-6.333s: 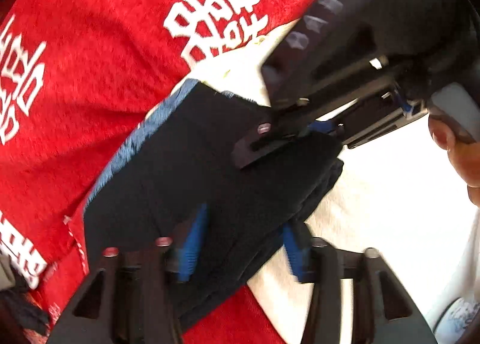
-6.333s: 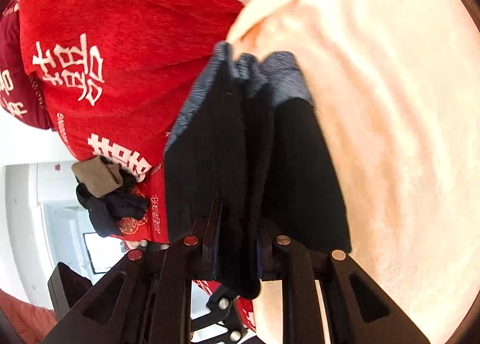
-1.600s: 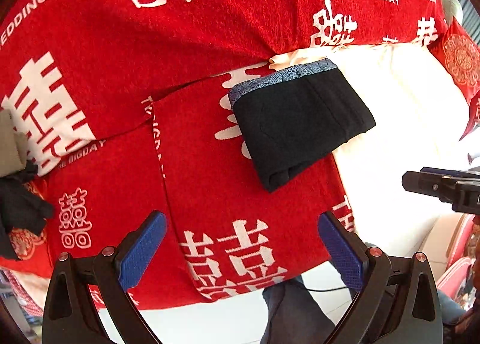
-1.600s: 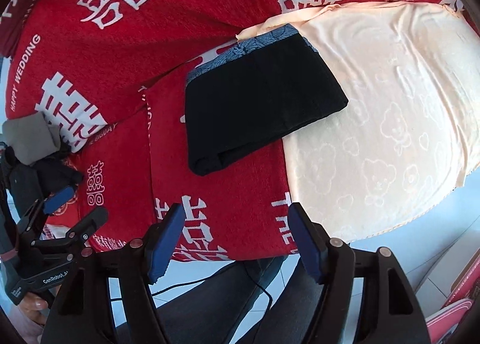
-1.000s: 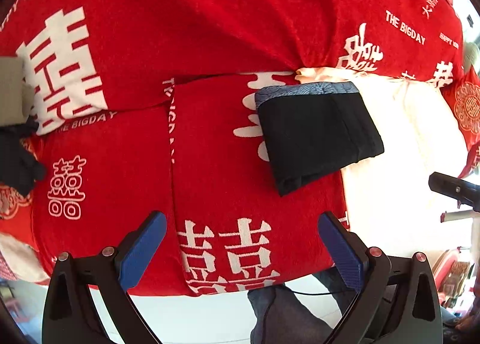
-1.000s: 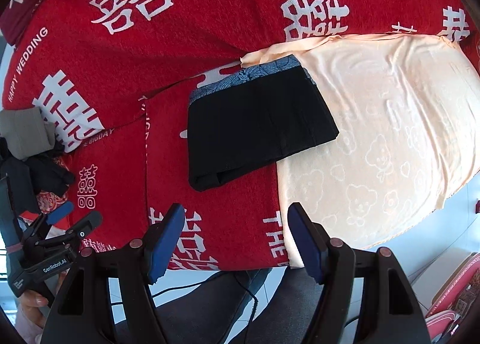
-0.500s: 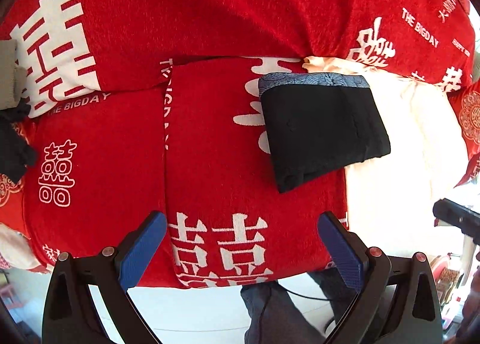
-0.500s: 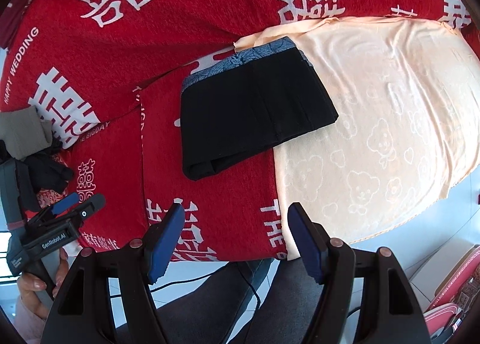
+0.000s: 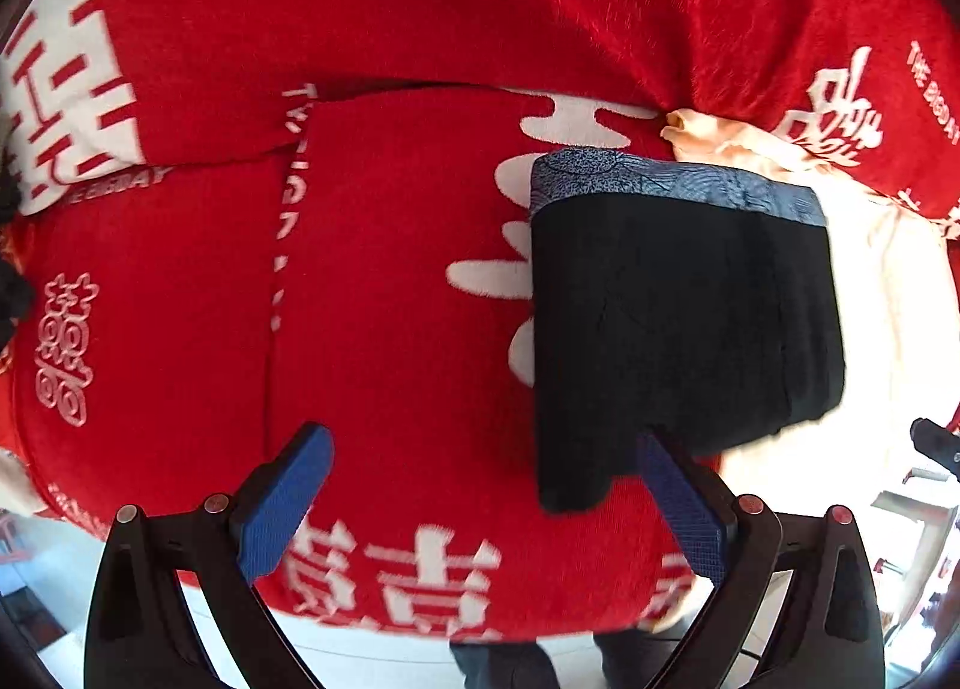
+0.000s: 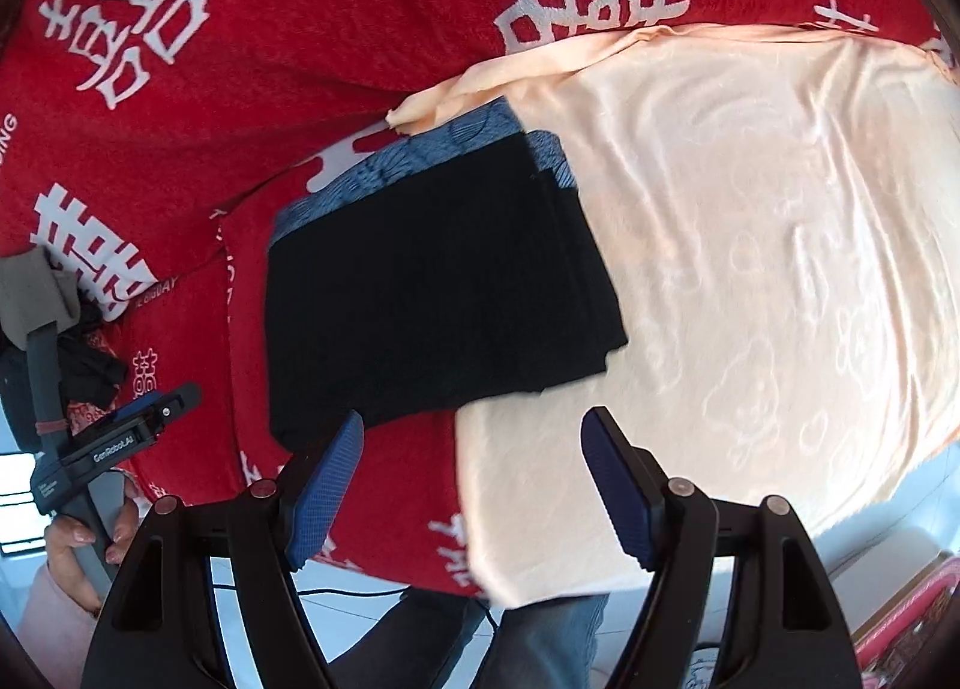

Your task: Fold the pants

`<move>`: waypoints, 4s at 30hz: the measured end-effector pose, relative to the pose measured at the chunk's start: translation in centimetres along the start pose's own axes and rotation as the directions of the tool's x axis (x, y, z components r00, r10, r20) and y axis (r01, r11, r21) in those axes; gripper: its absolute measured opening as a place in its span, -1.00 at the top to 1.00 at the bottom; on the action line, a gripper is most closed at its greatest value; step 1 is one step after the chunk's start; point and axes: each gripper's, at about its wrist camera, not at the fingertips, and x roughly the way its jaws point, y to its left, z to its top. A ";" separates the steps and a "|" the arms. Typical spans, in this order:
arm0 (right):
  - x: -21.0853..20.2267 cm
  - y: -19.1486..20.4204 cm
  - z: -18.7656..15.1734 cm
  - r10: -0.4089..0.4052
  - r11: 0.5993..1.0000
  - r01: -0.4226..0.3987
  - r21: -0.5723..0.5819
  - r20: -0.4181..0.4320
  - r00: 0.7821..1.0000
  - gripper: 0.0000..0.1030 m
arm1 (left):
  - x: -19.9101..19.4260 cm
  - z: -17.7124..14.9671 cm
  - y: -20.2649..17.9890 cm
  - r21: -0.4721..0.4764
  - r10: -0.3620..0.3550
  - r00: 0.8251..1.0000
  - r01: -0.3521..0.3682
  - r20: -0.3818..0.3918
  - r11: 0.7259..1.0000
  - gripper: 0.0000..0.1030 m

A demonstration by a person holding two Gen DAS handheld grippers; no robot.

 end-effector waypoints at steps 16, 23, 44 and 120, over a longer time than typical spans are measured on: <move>12.4 -10.1 8.9 0.328 0.939 -0.338 -0.055 -0.142 0.934 -0.58 | 9.3 4.9 -1.2 0.058 -0.326 0.945 0.327 -0.015 0.943 -0.97; 14.4 -11.2 10.6 0.534 0.838 -0.545 -0.027 -0.162 0.830 -0.58 | 11.5 4.7 -3.4 0.089 -0.441 0.895 0.445 -0.061 0.891 -0.97; 10.3 -6.7 6.9 0.625 0.780 -0.614 0.120 -0.132 0.769 0.13 | 2.2 1.4 -1.1 0.072 -0.402 0.911 0.397 0.092 0.915 -0.14; 4.5 12.8 -11.3 -0.059 0.994 0.042 -0.101 -0.171 0.983 -0.47 | -5.0 -10.6 6.1 0.043 0.015 1.000 -0.015 0.010 0.999 -0.72</move>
